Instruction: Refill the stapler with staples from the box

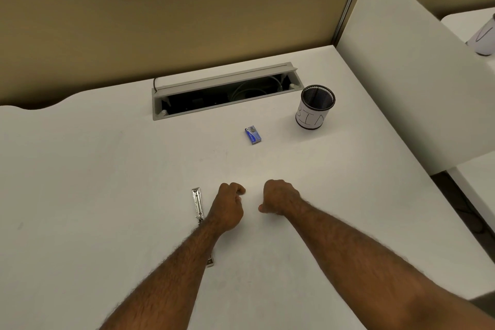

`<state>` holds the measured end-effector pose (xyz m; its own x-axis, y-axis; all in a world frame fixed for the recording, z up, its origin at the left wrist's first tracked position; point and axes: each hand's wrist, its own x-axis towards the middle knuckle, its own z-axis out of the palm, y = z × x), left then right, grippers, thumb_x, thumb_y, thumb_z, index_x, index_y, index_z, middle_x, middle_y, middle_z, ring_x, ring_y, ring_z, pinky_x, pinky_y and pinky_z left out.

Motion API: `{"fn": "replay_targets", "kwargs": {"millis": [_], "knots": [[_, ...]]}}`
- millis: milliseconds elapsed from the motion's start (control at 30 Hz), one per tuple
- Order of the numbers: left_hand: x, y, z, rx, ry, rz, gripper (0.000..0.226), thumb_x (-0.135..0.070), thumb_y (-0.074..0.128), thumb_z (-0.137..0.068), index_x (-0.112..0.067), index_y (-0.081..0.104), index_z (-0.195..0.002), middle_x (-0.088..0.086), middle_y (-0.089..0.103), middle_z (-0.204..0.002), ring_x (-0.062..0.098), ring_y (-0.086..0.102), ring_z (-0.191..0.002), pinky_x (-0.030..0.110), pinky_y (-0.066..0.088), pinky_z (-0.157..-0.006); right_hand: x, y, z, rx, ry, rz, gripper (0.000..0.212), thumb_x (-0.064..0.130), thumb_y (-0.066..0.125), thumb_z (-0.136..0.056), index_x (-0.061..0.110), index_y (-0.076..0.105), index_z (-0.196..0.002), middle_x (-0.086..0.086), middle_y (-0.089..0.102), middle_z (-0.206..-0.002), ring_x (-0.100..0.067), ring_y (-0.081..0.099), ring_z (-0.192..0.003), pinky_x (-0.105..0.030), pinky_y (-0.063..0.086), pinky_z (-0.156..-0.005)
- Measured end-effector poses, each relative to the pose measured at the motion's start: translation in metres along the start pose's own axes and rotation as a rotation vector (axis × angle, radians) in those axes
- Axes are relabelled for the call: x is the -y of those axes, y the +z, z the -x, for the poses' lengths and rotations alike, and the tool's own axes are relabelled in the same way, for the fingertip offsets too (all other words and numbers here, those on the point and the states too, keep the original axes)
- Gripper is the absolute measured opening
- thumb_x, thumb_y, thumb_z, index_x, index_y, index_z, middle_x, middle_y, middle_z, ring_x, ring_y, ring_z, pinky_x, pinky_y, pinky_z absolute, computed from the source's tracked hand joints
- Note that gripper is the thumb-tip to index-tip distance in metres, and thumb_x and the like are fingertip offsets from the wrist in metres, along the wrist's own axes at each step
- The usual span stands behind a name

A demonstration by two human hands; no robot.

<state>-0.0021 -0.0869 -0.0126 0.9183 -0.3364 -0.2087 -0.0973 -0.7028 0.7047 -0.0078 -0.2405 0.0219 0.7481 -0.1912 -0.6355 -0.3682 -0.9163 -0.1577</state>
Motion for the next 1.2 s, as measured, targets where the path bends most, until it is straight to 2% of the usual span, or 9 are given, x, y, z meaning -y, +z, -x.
{"fn": "replay_targets", "kwargs": {"millis": [67,167,367,567,633,767,867,933,1200], "knots": [[0.000,0.000,0.000,0.011,-0.006,0.003,0.026,0.001,0.040,-0.089,-0.007,0.057,-0.107,0.014,0.052,-0.110,0.016,0.052,-0.095,0.012,0.032,-0.077,-0.017,-0.007,0.002,0.078,-0.090,-0.149,0.035,0.040,0.069,-0.080,0.008,0.067,-0.095,-0.011,0.070,-0.104,-0.022,0.066,-0.086,-0.028,0.050,-0.073],[0.000,-0.003,-0.001,0.024,-0.015,0.022,0.026,0.000,0.039,-0.090,-0.007,0.057,-0.108,0.014,0.052,-0.112,0.019,0.053,-0.101,0.016,0.034,-0.082,-0.047,-0.016,0.015,0.245,-0.142,-0.664,0.021,0.031,0.072,-0.082,0.013,0.066,-0.075,-0.012,0.072,-0.082,-0.012,0.061,-0.056,-0.019,0.043,-0.047],[-0.002,-0.006,0.000,0.034,-0.022,0.038,0.027,0.001,0.038,-0.090,-0.007,0.057,-0.108,0.014,0.052,-0.113,0.019,0.053,-0.101,0.015,0.034,-0.079,-0.075,-0.004,0.028,0.400,-0.157,-1.126,0.006,0.019,0.063,-0.091,0.015,0.065,-0.094,-0.003,0.072,-0.094,-0.011,0.063,-0.071,-0.020,0.042,-0.055],[-0.003,-0.006,0.000,0.031,-0.032,0.051,0.027,0.000,0.038,-0.091,-0.007,0.058,-0.108,0.013,0.052,-0.112,0.012,0.049,-0.094,0.014,0.034,-0.078,-0.075,0.009,0.031,0.311,-0.162,-1.358,0.007,0.012,0.062,-0.091,0.008,0.067,-0.092,-0.004,0.072,-0.085,-0.010,0.061,-0.065,-0.020,0.044,-0.055],[-0.004,-0.007,0.000,0.027,-0.033,0.057,0.027,0.001,0.039,-0.091,-0.007,0.058,-0.108,0.014,0.052,-0.112,0.012,0.049,-0.093,0.014,0.034,-0.077,-0.075,0.006,0.031,0.169,-0.137,-1.303,0.008,0.010,0.061,-0.091,0.009,0.068,-0.088,-0.005,0.071,-0.081,-0.010,0.060,-0.064,-0.020,0.045,-0.056],[-0.003,-0.006,-0.001,0.015,-0.034,0.053,0.026,0.002,0.040,-0.090,-0.004,0.058,-0.107,0.013,0.052,-0.110,0.019,0.053,-0.097,0.012,0.032,-0.075,-0.068,0.005,0.037,-0.102,-0.208,-0.639,0.014,0.009,0.060,-0.083,0.015,0.070,-0.075,0.001,0.070,-0.071,-0.007,0.060,-0.061,-0.013,0.047,-0.059],[-0.002,-0.004,-0.002,0.011,-0.035,0.053,0.026,0.002,0.040,-0.090,-0.004,0.059,-0.107,0.013,0.052,-0.109,0.023,0.054,-0.100,0.012,0.032,-0.074,-0.057,0.021,0.046,-0.110,-0.367,-0.308,0.011,0.016,0.064,-0.084,0.017,0.071,-0.091,0.001,0.072,-0.091,-0.011,0.063,-0.082,-0.020,0.049,-0.075],[-0.002,-0.004,-0.003,0.017,-0.046,0.050,0.026,0.001,0.040,-0.090,-0.006,0.058,-0.108,0.014,0.052,-0.112,0.021,0.054,-0.100,0.013,0.032,-0.076,-0.050,0.032,0.050,-0.099,-0.402,-0.230,0.019,0.023,0.064,-0.086,0.017,0.068,-0.103,-0.001,0.068,-0.101,-0.017,0.061,-0.093,-0.029,0.049,-0.083],[-0.002,-0.005,-0.002,0.018,-0.041,0.039,0.026,0.000,0.041,-0.091,-0.006,0.058,-0.108,0.015,0.053,-0.113,0.018,0.053,-0.098,0.012,0.033,-0.076,-0.035,0.054,0.054,-0.210,-0.328,-0.140,0.022,0.028,0.058,-0.091,0.017,0.064,-0.110,-0.002,0.061,-0.109,-0.021,0.059,-0.100,-0.032,0.048,-0.084]]}}
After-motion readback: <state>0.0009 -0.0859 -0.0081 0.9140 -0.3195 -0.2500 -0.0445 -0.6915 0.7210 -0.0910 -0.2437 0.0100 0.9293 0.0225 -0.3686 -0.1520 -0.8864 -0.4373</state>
